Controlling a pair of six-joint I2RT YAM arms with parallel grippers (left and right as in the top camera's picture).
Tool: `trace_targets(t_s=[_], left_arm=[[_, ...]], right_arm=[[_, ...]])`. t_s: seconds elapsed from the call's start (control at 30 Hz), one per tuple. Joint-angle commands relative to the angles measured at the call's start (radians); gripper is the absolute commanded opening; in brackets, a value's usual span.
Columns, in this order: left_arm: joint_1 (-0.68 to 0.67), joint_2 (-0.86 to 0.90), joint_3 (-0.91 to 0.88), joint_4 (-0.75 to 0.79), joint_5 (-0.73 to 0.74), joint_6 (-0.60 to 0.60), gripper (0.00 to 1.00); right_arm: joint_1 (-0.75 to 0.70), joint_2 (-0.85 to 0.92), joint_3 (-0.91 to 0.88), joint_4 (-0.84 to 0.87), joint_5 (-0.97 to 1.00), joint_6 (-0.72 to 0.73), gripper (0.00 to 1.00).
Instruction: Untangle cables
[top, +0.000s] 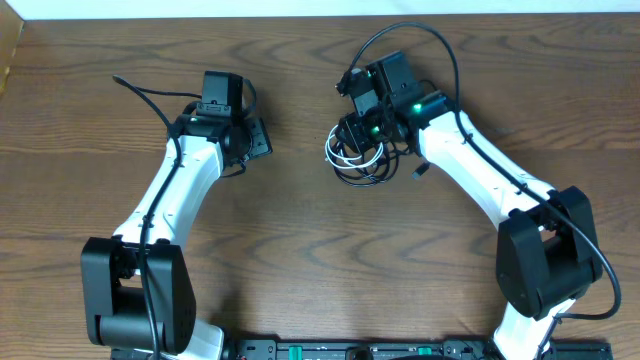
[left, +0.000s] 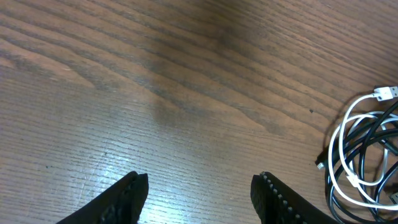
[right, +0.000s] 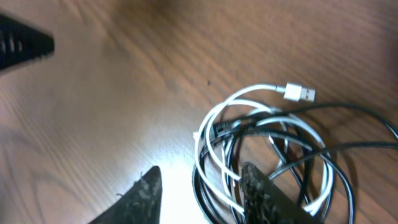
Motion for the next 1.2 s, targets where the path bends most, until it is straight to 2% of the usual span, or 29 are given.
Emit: trace_targets(t_s=[0.0, 0.07, 0.13, 0.17, 0.2, 0.23, 0.27, 0.3, 0.4, 0.43, 0.63, 0.67, 0.7, 0.77, 0.87, 0.97, 1.17], left_arm=[[0.004, 0.009, -0.01, -0.001, -0.013, -0.006, 0.58], [0.004, 0.009, -0.01, -0.001, -0.013, -0.006, 0.58], [0.004, 0.009, -0.01, -0.001, -0.013, -0.006, 0.58], [0.004, 0.009, -0.01, -0.001, -0.013, -0.006, 0.58], [0.004, 0.009, -0.01, -0.001, -0.013, -0.006, 0.59], [0.004, 0.009, -0.01, -0.001, -0.013, -0.006, 0.59], [0.004, 0.009, -0.01, -0.001, -0.013, -0.006, 0.58], [0.004, 0.009, -0.01, -0.001, -0.013, -0.006, 0.58], [0.004, 0.009, -0.01, -0.001, -0.013, -0.006, 0.59], [0.004, 0.009, -0.01, -0.001, -0.013, -0.006, 0.59], [0.004, 0.009, -0.01, -0.001, -0.013, -0.006, 0.59], [0.004, 0.009, -0.01, -0.001, -0.013, -0.006, 0.59], [0.004, 0.009, -0.01, -0.001, -0.013, -0.006, 0.58], [0.004, 0.009, -0.01, -0.001, -0.013, -0.006, 0.59], [0.004, 0.009, -0.01, -0.001, -0.013, -0.006, 0.58], [0.004, 0.009, -0.01, -0.001, -0.013, -0.006, 0.59], [0.004, 0.009, -0.01, -0.001, -0.013, -0.006, 0.58]], right_arm=[[-0.001, 0.015, 0.006, -0.044, 0.04, -0.104, 0.42], [0.0, 0.028, 0.003, -0.063, 0.065, -0.14, 0.48], [0.0, 0.041, 0.003, -0.058, 0.062, -0.147, 0.75], [0.003, 0.047, 0.003, -0.058, 0.055, -0.147, 0.81], [0.005, 0.047, 0.003, -0.059, 0.053, -0.148, 0.77], [0.007, 0.047, 0.002, -0.06, 0.054, -0.149, 0.67], [0.007, 0.048, 0.001, -0.059, 0.054, -0.156, 0.42], [0.007, 0.052, 0.0, -0.053, 0.055, -0.155, 0.3], [0.007, 0.062, -0.005, -0.044, 0.093, -0.155, 0.12], [0.007, 0.065, -0.006, -0.046, 0.117, -0.155, 0.01], [0.007, 0.099, -0.006, -0.093, 0.179, -0.146, 0.02], [0.007, 0.105, -0.006, -0.097, 0.199, -0.133, 0.05], [0.006, 0.112, -0.007, -0.097, 0.224, -0.111, 0.14], [0.005, 0.127, -0.008, -0.095, 0.293, -0.049, 0.23], [-0.002, 0.147, -0.009, -0.096, 0.362, 0.046, 0.27], [-0.005, 0.16, -0.009, -0.096, 0.364, 0.115, 0.27], [-0.01, 0.187, -0.01, -0.097, 0.364, 0.229, 0.2]])
